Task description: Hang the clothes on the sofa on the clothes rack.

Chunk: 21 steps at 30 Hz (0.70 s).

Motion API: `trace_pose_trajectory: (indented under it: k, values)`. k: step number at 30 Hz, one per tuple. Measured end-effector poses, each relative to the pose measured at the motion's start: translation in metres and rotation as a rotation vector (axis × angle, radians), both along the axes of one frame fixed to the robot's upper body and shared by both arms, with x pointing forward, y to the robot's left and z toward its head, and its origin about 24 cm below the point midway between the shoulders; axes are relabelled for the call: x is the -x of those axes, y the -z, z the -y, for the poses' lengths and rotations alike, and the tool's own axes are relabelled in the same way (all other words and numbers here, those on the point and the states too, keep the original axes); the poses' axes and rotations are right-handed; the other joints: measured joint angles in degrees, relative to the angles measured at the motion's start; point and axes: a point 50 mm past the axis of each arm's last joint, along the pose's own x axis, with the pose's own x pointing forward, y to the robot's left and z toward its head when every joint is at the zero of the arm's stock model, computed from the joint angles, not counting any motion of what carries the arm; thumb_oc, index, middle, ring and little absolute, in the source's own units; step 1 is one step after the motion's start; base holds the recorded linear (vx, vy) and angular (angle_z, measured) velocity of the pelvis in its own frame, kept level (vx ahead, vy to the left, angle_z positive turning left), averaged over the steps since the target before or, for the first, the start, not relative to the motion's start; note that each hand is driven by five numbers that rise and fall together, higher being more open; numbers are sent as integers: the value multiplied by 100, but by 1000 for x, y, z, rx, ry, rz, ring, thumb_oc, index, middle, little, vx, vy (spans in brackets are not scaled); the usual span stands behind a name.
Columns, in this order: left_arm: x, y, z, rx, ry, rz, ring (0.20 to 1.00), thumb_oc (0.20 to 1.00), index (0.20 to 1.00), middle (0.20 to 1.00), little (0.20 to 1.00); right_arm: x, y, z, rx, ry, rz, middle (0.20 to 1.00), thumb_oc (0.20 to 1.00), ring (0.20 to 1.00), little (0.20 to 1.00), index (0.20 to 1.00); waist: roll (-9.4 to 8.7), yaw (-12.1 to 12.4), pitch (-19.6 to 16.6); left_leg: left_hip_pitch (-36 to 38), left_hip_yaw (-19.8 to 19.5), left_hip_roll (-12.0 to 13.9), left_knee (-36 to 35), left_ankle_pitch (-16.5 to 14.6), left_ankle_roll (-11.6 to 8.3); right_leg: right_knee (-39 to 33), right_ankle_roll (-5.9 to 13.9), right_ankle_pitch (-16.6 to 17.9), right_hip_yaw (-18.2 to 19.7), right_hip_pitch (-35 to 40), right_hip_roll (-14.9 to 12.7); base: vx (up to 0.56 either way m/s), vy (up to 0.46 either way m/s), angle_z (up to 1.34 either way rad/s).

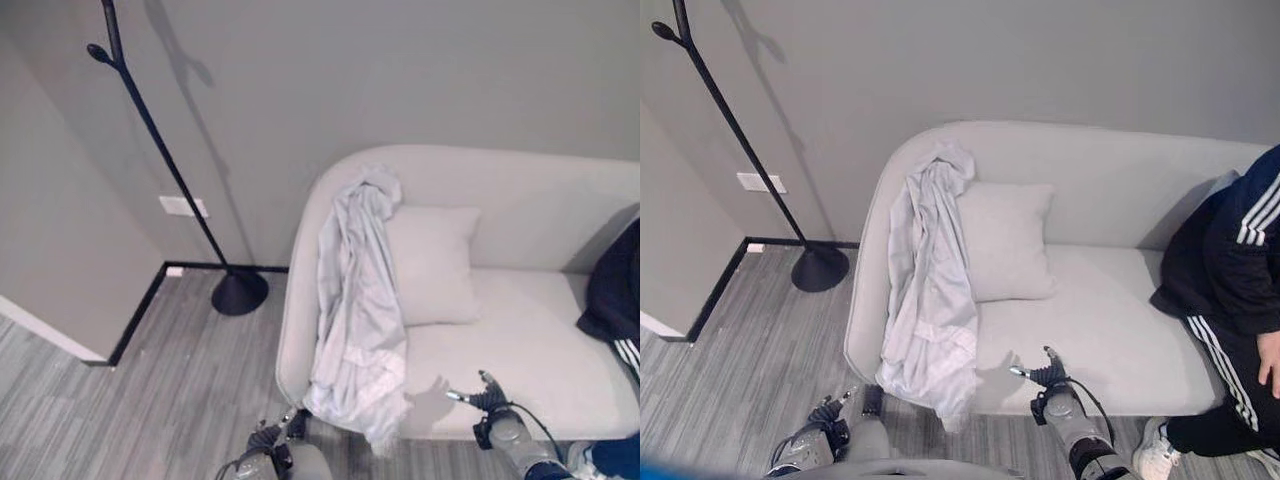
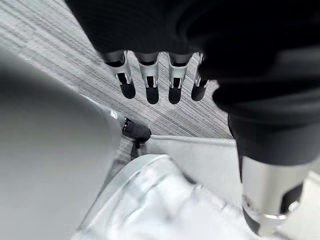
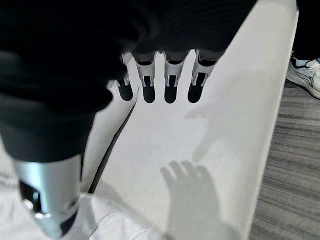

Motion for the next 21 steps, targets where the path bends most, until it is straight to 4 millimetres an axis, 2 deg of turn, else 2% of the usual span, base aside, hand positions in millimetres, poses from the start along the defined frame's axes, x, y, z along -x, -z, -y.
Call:
trace_pose_trajectory:
  k: [2, 3, 5, 6, 7, 8, 9, 11, 13, 15, 17, 18, 21]
  values:
    - [1, -2, -11, -38, 25, -7, 1000, 1000, 1000, 1000, 1000, 6, 7, -12, -25, 0, -37, 1000, 1000, 1000, 1000, 1000, -314, 66, -158, -7, 247, -413, 89, -122, 394, 62, 107, 60, 65, -71, -408, 166, 160, -15]
    - [-2, -4, -17, -68, 56, -3, 1000, 1000, 1000, 1000, 1000, 2, 8, -19, -40, -2, -34, 1000, 1000, 1000, 1000, 1000, -393, 28, -192, -5, 269, -621, 63, -139, 580, 277, 102, 105, 66, -180, -674, 51, 89, 8]
    - [-13, -10, -21, -98, 92, 35, 1000, 1000, 1000, 1000, 1000, -10, 3, -24, -55, -6, 1, 1000, 1000, 1000, 1000, 1000, -304, 54, -196, -110, 287, -720, 89, -283, 724, 393, 162, 82, 168, -490, -790, 6, 141, 14]
    - [-22, -13, -22, -122, 134, 61, 1000, 1000, 1000, 1000, 1000, -29, -7, -26, -61, -3, 59, 1000, 1000, 1000, 1000, 1000, -276, 49, -183, -460, 293, -862, 279, -394, 783, 468, 199, 93, 230, -975, -878, -26, 132, 16]
    - [-27, -15, -22, -136, 168, 71, 1000, 1000, 1000, 1000, 1000, -40, -14, -26, -59, 6, 95, 1000, 1000, 1000, 1000, 1000, -303, 63, -187, -733, 281, -938, 430, -454, 765, 520, 327, 53, 237, -1302, -961, -51, 134, 25]
    - [-31, -17, -20, -142, 191, 82, 1000, 1000, 1000, 1000, 1000, -51, -21, -23, -57, 31, 130, 1000, 1000, 1000, 1000, 1000, -270, 55, -154, -939, 252, -960, 567, -469, 760, 504, 555, 69, 236, -1418, -995, -37, 67, 6]
    - [-30, -15, -15, -131, 195, 80, 1000, 1000, 1000, 1000, 1000, -65, -29, -21, -55, 52, 162, 1000, 1000, 1000, 1000, 1000, -155, 133, -17, -1046, 259, -946, 661, -458, 777, 446, 645, 158, 254, -1466, -964, -38, 107, 1]
    - [-28, -12, -1, -105, 221, 74, 1000, 1000, 1000, 1000, 1000, -77, -40, -10, -38, 108, 202, 1000, 1000, 1000, 1000, 1000, 63, 193, 177, -1166, 247, -927, 765, -522, 692, 373, 640, 203, 274, -1512, -969, -9, 87, -3]
    - [-22, -10, -2, -112, 204, 67, 1000, 1000, 1000, 1000, 1000, -82, -43, -4, -9, 149, 204, 1000, 1000, 1000, 1000, 1000, 215, 344, 335, -1338, 246, -881, 892, -557, 644, 302, 615, 223, 256, -1593, -941, 4, 125, -2]
    - [-27, -14, 0, -120, 205, 105, 1000, 1000, 1000, 1000, 1000, -91, -51, 6, 37, 200, 222, 1000, 1000, 1000, 1000, 1000, 284, 391, 445, -1584, 241, -837, 1058, -620, 571, 304, 593, 260, 278, -1753, -911, -5, 119, -7]
    - [-39, -22, 5, -133, 250, 182, 1000, 1000, 1000, 1000, 1000, -106, -71, 27, 81, 306, 275, 1000, 1000, 1000, 1000, 1000, 410, 461, 701, -1872, 257, -848, 1127, -614, 634, 284, 639, 350, 301, -2010, -928, -4, 84, -5]
    - [-43, -24, 7, -136, 265, 196, 1000, 1000, 1000, 1000, 1000, -109, -75, 32, 85, 330, 293, 1000, 1000, 1000, 1000, 1000, 432, 500, 757, -1925, 265, -863, 1135, -600, 713, 251, 660, 398, 314, -2044, -932, 16, 82, 0]
    - [-46, -26, 5, -151, 284, 203, 1000, 1000, 1000, 1000, 1000, -115, -82, 34, 40, 392, 326, 1000, 1000, 1000, 1000, 1000, 387, 567, 875, -2043, 258, -973, 1199, -656, 747, 156, 672, 395, 256, -2076, -1031, 39, 122, 6]
